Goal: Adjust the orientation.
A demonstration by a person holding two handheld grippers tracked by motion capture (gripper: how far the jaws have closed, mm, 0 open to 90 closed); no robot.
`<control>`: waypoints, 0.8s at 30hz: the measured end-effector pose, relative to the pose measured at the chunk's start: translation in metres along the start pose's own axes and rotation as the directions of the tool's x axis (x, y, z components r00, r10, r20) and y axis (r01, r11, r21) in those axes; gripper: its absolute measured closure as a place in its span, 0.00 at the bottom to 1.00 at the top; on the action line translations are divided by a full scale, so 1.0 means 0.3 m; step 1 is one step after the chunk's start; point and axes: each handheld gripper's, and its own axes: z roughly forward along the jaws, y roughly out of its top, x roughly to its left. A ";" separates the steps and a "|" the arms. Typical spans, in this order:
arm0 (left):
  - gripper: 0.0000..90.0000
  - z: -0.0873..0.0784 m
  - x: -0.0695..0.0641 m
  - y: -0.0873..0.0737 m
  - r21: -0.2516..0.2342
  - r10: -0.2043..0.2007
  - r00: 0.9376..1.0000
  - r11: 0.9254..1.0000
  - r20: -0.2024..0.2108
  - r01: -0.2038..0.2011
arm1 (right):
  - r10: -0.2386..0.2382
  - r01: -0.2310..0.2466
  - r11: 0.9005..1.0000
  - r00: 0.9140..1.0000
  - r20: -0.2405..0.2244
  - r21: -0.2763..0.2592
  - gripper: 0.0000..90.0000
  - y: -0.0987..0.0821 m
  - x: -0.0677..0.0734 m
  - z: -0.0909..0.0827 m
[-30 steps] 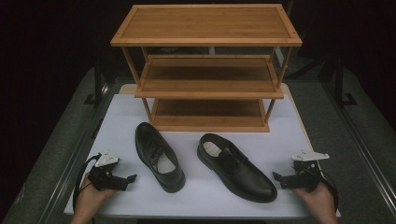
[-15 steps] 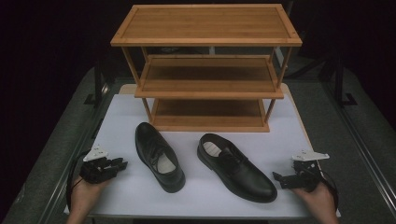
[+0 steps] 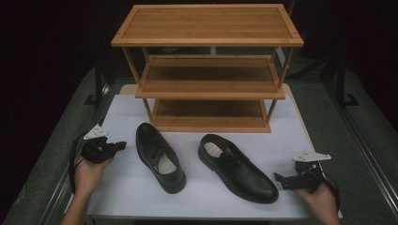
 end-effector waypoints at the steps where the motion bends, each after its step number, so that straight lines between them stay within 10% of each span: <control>1: 1.00 0.009 0.007 0.013 0.001 0.002 1.000 1.000 -0.003 -0.002 | 0.001 -0.001 1.000 1.000 0.000 0.001 0.00 0.000 0.000 0.000; 24: 1.00 0.245 0.130 0.170 0.031 0.000 0.999 1.000 -0.054 0.002 | 0.003 -0.003 1.000 1.000 -0.001 0.000 0.00 0.000 0.000 0.000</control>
